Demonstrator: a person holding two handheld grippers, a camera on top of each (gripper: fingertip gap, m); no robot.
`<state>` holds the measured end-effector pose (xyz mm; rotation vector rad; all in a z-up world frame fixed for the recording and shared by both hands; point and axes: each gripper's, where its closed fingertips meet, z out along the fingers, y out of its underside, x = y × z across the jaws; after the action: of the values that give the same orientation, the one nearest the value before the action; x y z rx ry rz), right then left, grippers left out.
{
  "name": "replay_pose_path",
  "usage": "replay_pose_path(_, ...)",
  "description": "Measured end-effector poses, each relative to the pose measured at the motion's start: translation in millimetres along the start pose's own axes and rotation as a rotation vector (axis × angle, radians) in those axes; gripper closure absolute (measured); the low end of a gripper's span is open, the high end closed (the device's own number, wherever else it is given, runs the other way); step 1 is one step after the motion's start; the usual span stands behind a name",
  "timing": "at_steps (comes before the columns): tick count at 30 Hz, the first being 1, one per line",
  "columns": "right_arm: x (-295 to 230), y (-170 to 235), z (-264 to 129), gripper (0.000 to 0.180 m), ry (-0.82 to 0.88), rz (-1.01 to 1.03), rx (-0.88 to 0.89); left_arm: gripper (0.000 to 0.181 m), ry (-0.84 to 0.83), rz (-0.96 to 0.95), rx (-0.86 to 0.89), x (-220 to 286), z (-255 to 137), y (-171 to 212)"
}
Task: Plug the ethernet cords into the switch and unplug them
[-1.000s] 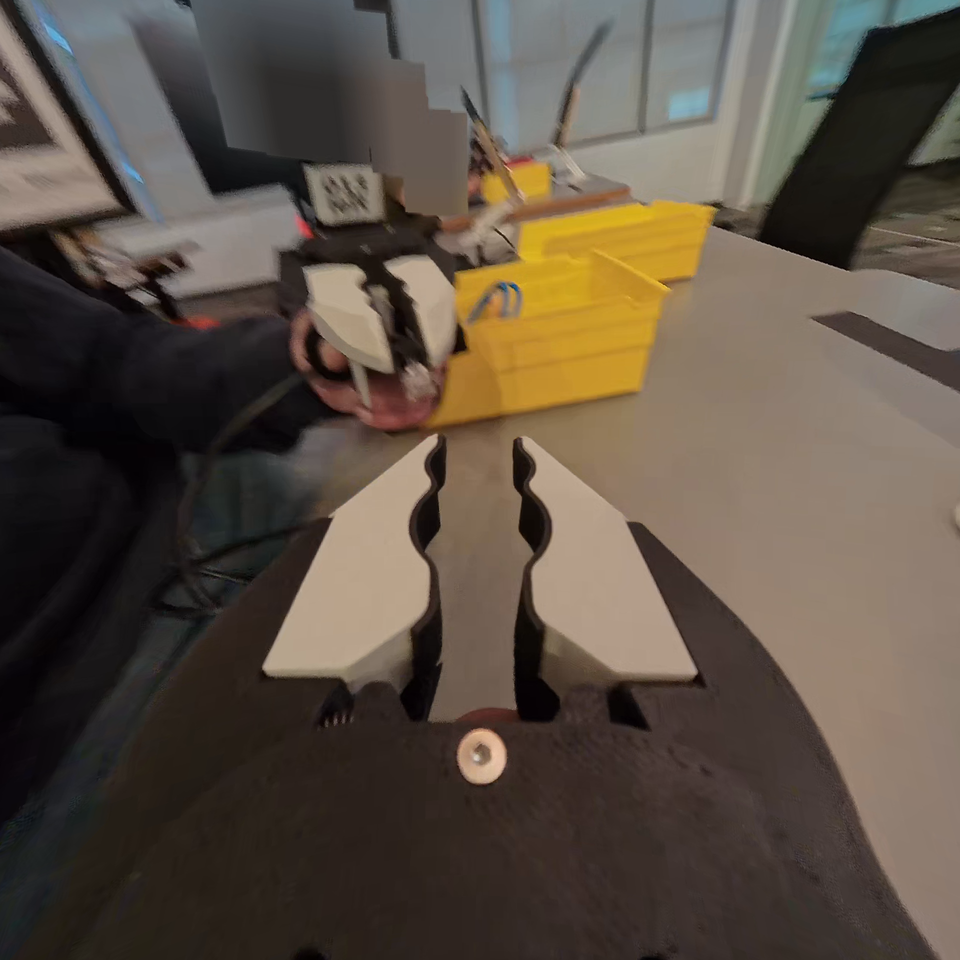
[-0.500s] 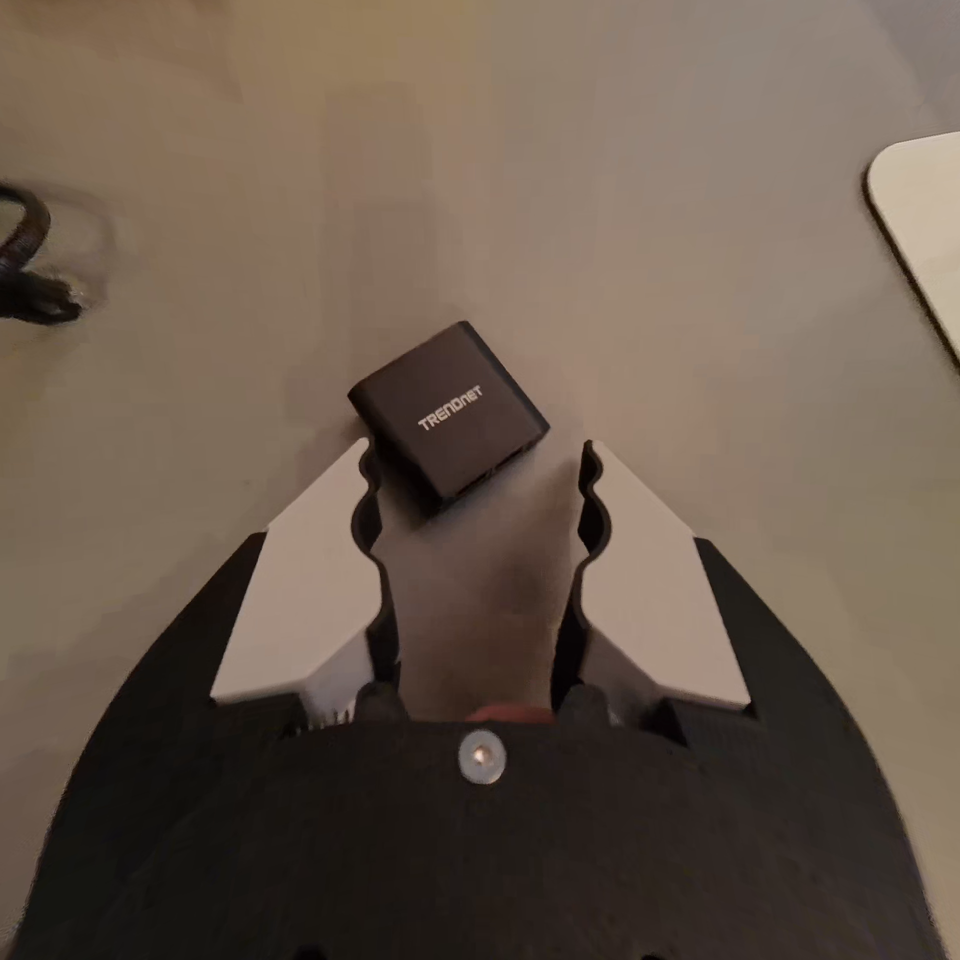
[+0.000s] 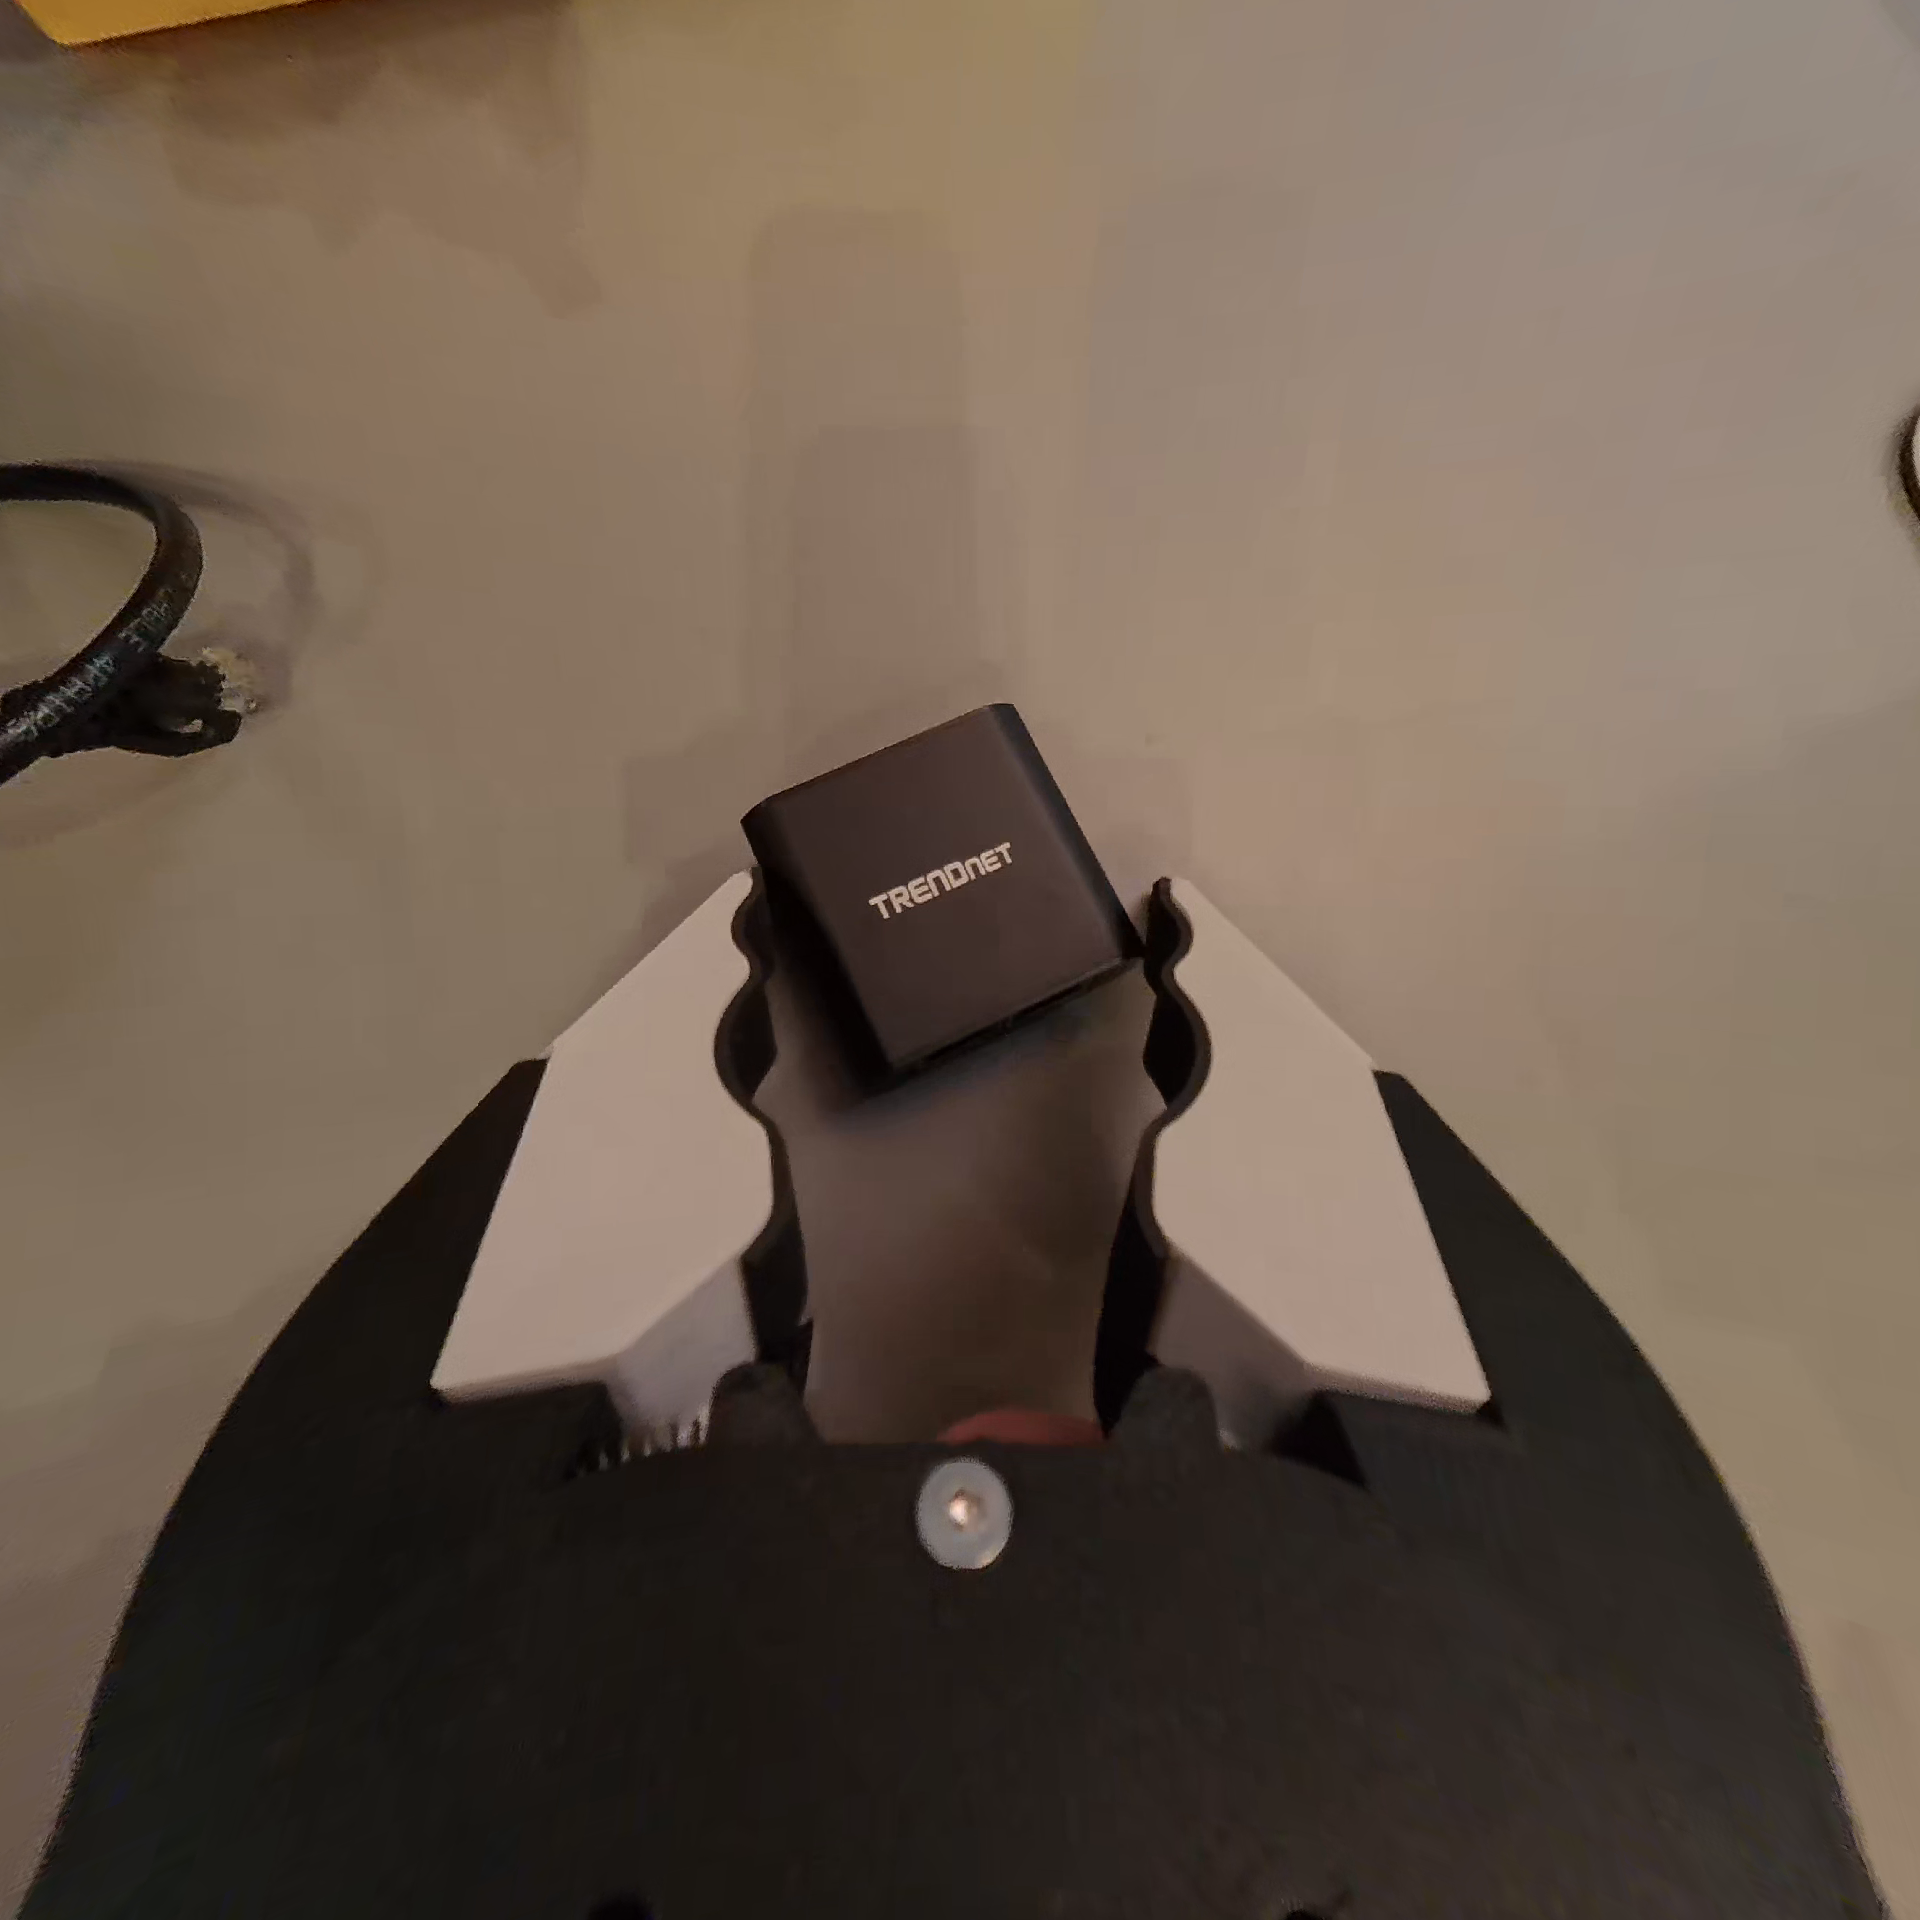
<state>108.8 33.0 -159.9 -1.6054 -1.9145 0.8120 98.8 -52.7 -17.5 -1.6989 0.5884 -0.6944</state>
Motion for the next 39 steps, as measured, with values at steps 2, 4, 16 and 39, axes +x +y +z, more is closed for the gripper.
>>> replay_pose_path(2,-3,-2,0,0.105,-0.021,0.031,0.009,0.169,-0.004,-0.001,-0.001,-1,-1,1)
replay_pose_path(4,-5,0,-1,0.096,-0.026,0.013,0.002,0.169,-0.002,-0.010,0.000,-3,-2,2)
replay_pose_path(16,-3,0,0,0.113,0.013,-0.008,-0.010,0.169,0.000,-0.035,-0.015,-7,2,9)
replay_pose_path(39,-42,-74,-62,0.114,-0.272,0.111,0.415,0.169,-0.074,0.019,-0.120,-8,5,13)
